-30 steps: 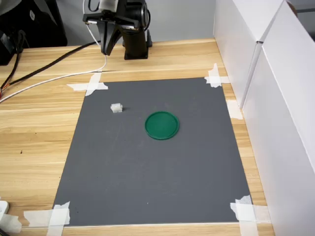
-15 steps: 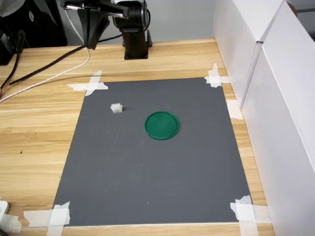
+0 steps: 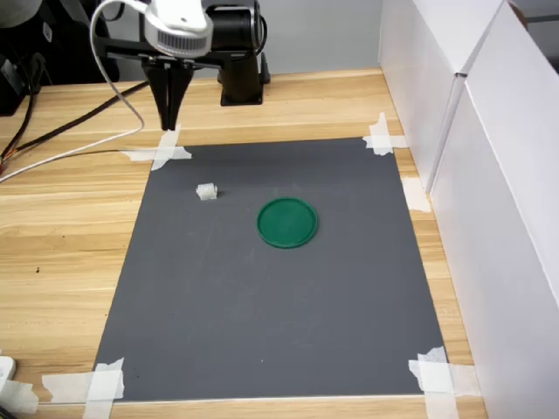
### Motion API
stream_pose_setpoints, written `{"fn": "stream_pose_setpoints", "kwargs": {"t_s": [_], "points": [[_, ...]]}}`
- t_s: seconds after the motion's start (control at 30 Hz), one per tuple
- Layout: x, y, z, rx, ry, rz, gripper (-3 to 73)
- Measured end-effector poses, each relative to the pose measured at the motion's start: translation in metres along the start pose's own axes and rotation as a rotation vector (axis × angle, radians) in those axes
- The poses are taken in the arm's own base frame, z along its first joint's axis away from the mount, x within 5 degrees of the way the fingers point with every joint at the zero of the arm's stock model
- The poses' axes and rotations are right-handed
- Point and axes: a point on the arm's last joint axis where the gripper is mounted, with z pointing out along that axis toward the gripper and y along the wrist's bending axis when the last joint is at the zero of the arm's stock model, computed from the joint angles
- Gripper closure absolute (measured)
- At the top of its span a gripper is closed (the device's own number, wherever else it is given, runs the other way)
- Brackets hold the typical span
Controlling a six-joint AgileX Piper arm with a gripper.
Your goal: Grasp a white terminal and put it in the green lid.
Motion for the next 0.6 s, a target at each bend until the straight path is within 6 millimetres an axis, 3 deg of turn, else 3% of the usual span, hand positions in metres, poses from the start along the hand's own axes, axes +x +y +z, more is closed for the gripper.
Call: {"fn": "stream_pose_setpoints", "kwargs": {"t_s": [0.23,0.6], "points": [[-0.002,0.010,0.012,-0.199,0.100,-0.209,71.1],[0.001,0.007,0.039,-0.270,0.141,-0.357,71.1]]}}
